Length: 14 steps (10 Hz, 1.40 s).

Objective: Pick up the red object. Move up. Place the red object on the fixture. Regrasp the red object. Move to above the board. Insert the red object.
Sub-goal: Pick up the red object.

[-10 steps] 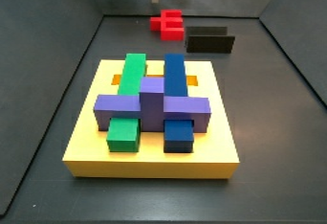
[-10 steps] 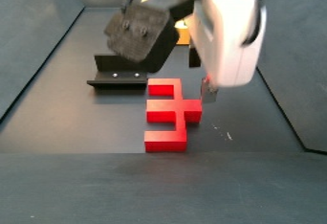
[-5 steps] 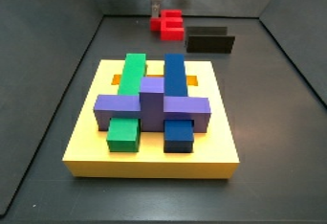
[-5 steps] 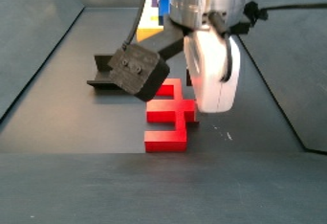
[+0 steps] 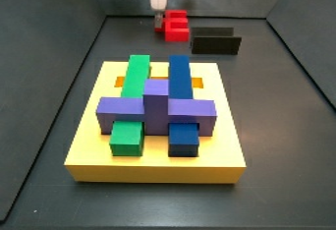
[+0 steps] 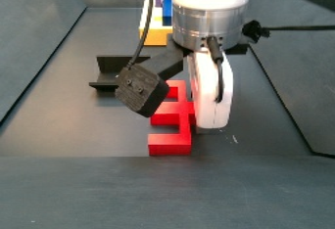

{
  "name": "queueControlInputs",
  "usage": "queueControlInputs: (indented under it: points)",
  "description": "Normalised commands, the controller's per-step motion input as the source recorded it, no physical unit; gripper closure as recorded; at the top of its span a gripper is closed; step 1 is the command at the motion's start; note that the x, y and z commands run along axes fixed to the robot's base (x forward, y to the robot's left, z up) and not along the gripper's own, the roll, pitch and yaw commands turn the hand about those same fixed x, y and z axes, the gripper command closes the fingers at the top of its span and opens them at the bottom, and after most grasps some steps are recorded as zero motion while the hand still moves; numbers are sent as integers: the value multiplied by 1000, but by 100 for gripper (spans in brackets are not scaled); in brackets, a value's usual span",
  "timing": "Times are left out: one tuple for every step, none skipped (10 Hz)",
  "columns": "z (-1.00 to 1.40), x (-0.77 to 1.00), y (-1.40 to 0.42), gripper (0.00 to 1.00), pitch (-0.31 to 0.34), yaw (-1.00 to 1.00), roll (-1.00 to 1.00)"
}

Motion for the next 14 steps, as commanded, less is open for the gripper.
queueControlInputs:
  points:
    - [-320, 123, 0, 0, 0, -117, -34]
    - [-357, 120, 0, 0, -14, -106, -51]
    - [-317, 120, 0, 0, -19, -94, -66]
    - [-140, 151, 0, 0, 0, -86, -67]
    - [0, 94, 0, 0, 17, -69, -33]
    - [0, 0, 0, 0, 0, 0, -4]
    - [0, 0, 0, 0, 0, 0, -26]
    - [91, 0, 0, 0, 0, 0, -50]
    - [97, 20, 0, 0, 0, 0, -50]
    - [0, 0, 0, 0, 0, 0, -33]
    - [0, 0, 0, 0, 0, 0, 0]
    - [0, 0, 0, 100, 0, 0, 0]
    - [0, 0, 0, 100, 0, 0, 0]
    - [0, 0, 0, 100, 0, 0, 0]
